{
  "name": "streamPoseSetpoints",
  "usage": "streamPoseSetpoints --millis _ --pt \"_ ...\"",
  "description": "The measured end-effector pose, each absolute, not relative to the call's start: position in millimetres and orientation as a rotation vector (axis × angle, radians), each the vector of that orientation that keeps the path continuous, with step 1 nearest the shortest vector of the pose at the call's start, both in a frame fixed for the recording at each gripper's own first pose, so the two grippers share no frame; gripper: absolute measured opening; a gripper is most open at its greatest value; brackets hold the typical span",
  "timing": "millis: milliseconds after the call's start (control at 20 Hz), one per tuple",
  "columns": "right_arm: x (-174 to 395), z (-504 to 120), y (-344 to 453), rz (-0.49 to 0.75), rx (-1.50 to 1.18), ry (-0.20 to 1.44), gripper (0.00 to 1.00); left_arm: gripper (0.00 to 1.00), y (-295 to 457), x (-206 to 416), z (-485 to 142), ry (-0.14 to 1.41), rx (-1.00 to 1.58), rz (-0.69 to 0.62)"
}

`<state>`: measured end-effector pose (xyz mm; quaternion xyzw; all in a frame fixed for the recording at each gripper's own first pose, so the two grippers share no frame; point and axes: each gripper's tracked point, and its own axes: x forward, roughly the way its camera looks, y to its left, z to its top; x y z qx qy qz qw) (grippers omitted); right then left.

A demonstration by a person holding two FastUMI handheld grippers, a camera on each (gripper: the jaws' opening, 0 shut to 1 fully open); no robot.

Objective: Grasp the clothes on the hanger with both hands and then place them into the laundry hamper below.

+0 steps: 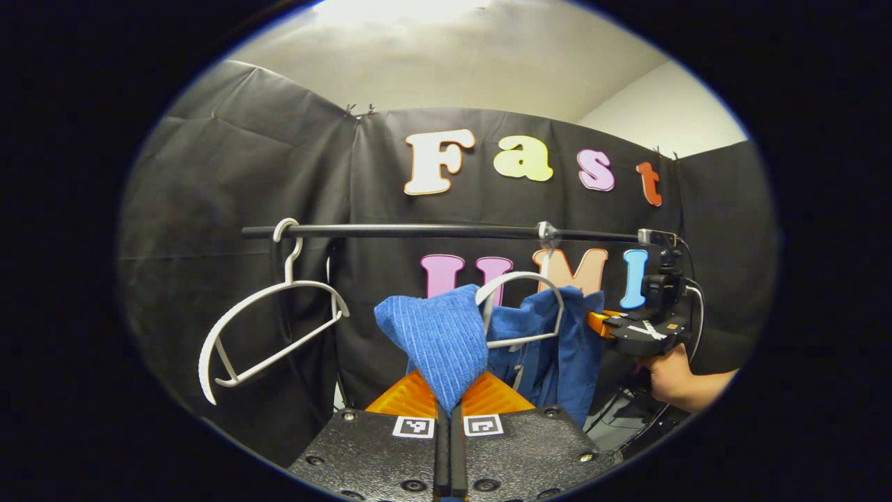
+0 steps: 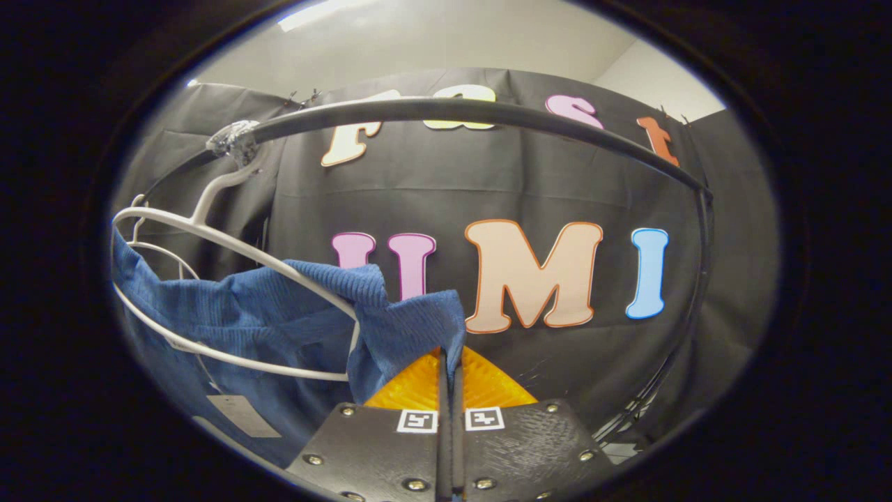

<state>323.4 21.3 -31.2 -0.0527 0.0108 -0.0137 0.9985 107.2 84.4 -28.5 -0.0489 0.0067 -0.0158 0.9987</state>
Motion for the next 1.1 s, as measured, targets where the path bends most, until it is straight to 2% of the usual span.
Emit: streamPoseSetpoints --millis 150,200,250,750,1100 --pt "336 -33 19 -0.033 -0.117 0.021 0.0 0.01 102 113 -42 0.036 -0.125 0.021" --pt "339 -33 19 -0.034 -0.121 0.016 0.0 0.04 100 117 -47 0.046 -0.144 0.018" --pt "343 -34 18 -0.04 -0.13 0.011 0.0 0.01 94 122 -54 0.057 -0.161 0.002" --pt "391 -40 -7 -0.093 -0.181 0.017 0.0 0.01 101 149 -72 0.07 -0.136 0.053" --pt "395 -86 13 -0.025 -0.234 0.076 0.0 0.01 79 166 -107 0.118 -0.087 0.015"
